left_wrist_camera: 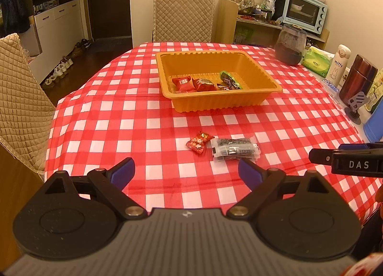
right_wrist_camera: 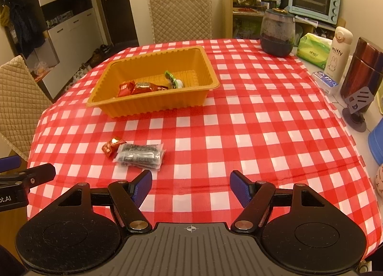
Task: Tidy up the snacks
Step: 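Move both grippers back from the tray to the snack pile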
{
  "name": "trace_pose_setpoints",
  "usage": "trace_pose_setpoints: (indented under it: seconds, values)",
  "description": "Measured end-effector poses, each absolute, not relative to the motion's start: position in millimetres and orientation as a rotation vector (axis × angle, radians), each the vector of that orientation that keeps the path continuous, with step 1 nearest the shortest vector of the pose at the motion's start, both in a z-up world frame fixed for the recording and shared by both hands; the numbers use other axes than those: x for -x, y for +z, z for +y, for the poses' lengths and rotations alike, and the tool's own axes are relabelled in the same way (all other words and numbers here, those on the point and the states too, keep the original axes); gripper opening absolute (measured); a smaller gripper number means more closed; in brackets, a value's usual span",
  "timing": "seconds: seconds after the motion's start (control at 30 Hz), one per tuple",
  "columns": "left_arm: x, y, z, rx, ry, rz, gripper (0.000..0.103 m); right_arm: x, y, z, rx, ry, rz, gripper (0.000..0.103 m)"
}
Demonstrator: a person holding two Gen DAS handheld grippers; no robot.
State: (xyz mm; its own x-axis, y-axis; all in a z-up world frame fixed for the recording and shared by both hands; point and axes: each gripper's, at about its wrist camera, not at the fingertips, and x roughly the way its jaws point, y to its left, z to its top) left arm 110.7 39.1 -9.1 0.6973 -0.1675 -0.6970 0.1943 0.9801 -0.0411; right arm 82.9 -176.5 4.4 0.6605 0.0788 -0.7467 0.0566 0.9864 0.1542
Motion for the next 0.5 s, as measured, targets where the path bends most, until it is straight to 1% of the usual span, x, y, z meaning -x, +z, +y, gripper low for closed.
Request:
trace_pose_setpoints:
  seconds: [0.5]
  values:
    - [-122.2,-25.8,38.9,-0.077,-0.196,0.794,0.092,-91.2,-16.9,-171.9,-0.163,0.065,0.853,0.072]
